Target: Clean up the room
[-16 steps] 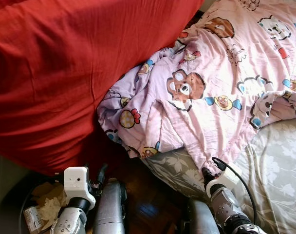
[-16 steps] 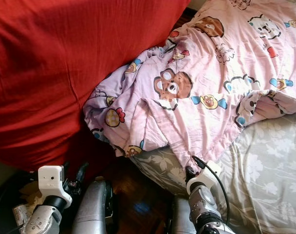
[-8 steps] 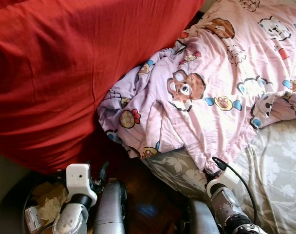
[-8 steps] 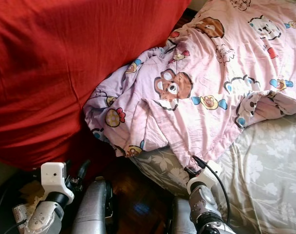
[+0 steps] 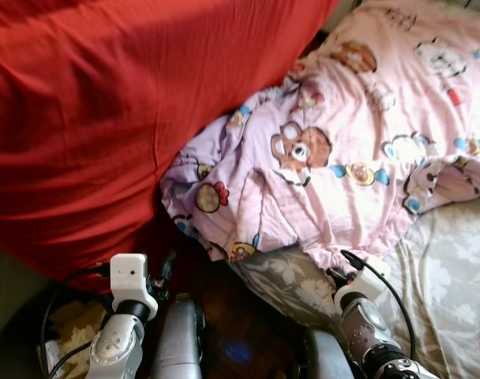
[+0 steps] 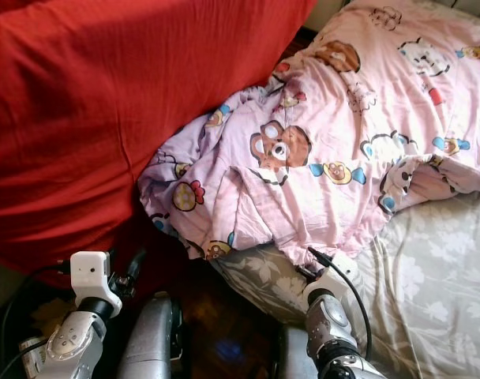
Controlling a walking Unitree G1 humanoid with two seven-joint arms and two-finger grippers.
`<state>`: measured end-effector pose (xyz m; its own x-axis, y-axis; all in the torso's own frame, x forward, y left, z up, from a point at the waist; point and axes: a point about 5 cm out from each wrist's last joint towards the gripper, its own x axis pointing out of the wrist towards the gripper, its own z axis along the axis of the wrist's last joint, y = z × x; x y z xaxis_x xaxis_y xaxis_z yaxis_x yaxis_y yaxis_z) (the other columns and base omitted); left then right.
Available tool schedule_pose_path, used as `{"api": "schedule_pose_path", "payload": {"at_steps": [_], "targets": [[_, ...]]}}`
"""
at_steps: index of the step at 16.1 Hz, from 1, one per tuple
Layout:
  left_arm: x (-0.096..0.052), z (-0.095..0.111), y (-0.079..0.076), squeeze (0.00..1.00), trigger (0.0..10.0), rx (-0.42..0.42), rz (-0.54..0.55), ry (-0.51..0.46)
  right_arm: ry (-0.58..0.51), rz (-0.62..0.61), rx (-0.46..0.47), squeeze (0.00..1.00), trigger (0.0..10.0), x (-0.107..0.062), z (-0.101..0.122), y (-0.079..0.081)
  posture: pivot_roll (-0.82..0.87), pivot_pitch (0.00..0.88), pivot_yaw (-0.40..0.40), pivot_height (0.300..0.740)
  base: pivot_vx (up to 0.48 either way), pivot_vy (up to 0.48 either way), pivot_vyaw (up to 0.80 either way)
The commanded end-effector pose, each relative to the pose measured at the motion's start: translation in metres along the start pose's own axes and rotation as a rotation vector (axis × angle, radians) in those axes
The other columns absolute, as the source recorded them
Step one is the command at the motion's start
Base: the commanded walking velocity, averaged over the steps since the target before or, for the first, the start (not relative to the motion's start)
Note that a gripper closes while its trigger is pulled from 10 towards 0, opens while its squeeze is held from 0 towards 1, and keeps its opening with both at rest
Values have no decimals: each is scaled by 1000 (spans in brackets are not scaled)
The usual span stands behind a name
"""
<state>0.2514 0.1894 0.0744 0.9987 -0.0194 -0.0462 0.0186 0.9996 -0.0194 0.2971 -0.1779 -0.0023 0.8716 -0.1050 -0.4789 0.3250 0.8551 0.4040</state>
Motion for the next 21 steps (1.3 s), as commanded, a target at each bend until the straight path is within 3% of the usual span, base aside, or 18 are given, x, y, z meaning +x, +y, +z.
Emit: {"api": "schedule_pose_path", "payload": {"at_steps": [1,2,3,4,5,8,13,19,21], "targets": [[-4,-11,4,0,10000,-6,28,33,-51,-4,-39,0,0,-2,3,-6,100,153,-34,629,0,0,0],[-3,-11,3,0,10000,-12,33,29,-101,-1,-69,0,0,-4,7,-8,94,148,-38,629,0,0,0],[-3,-13,2,0,10000,-20,36,28,-149,6,-109,0,4549,-8,10,-12,75,141,-45,629,0,0,0],[-4,-15,0,0,10000,-26,38,28,-188,19,-175,0,10000,-11,12,-15,68,139,-47,629,0,0,0],[-4,-17,-1,0,10000,-32,39,30,-222,37,-231,0,10000,-15,13,-16,64,138,-49,629,0,0,0],[-5,-20,-3,0,10000,-40,40,32,-273,70,-239,0,10000,-19,18,-15,51,133,-49,629,0,0,0],[-4,-26,-3,0,10000,-47,39,39,-284,92,-260,0,10000,-18,19,-3,51,109,-42,669,0,0,0],[-10,-45,9,0,10000,-80,85,111,-294,86,-267,0,10000,-22,16,-7,48,88,-34,739,0,0,0],[-14,-59,17,0,10000,-78,105,172,-304,83,-274,0,10000,-23,17,-8,48,88,-34,740,0,0,0]]}}
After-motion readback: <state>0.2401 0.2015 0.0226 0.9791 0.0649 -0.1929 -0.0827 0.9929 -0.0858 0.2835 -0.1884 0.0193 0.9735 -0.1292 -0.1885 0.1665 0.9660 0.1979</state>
